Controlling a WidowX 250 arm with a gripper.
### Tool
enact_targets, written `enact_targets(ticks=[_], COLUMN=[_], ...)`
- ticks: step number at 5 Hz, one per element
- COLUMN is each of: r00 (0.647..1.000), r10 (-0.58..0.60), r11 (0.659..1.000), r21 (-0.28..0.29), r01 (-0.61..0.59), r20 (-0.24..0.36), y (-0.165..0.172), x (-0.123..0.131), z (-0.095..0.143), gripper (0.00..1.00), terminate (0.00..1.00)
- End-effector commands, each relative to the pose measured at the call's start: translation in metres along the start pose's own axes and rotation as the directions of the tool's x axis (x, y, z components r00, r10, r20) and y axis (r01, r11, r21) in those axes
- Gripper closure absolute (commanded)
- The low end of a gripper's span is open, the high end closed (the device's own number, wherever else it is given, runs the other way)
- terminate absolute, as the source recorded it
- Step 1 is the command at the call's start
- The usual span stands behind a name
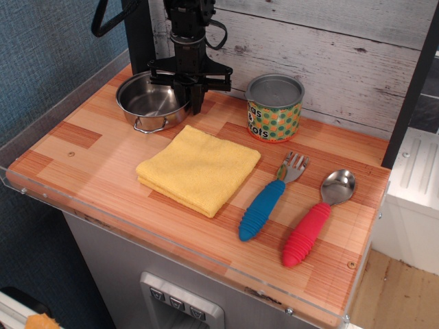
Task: Place the silver pot on top of the yellow rag.
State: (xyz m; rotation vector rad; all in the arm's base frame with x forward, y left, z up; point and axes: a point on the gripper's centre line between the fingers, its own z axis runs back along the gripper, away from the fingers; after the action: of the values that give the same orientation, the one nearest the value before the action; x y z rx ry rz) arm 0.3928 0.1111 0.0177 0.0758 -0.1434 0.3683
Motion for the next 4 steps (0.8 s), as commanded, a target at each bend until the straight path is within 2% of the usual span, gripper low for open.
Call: enact_targets(ticks=[1,4], r00=[0.997,0.998], r10=[-0.023,-0.002], r11=[0.998,0.991], r21=[0.063,0.134], r01=[0.018,-0.006], r20=[0.073,0.059], y=[0.013,0.007], x=[0.01,-0.003], z=[0.046,0.079], gripper=[1.0,1.0], terminate=[0.0,0.0])
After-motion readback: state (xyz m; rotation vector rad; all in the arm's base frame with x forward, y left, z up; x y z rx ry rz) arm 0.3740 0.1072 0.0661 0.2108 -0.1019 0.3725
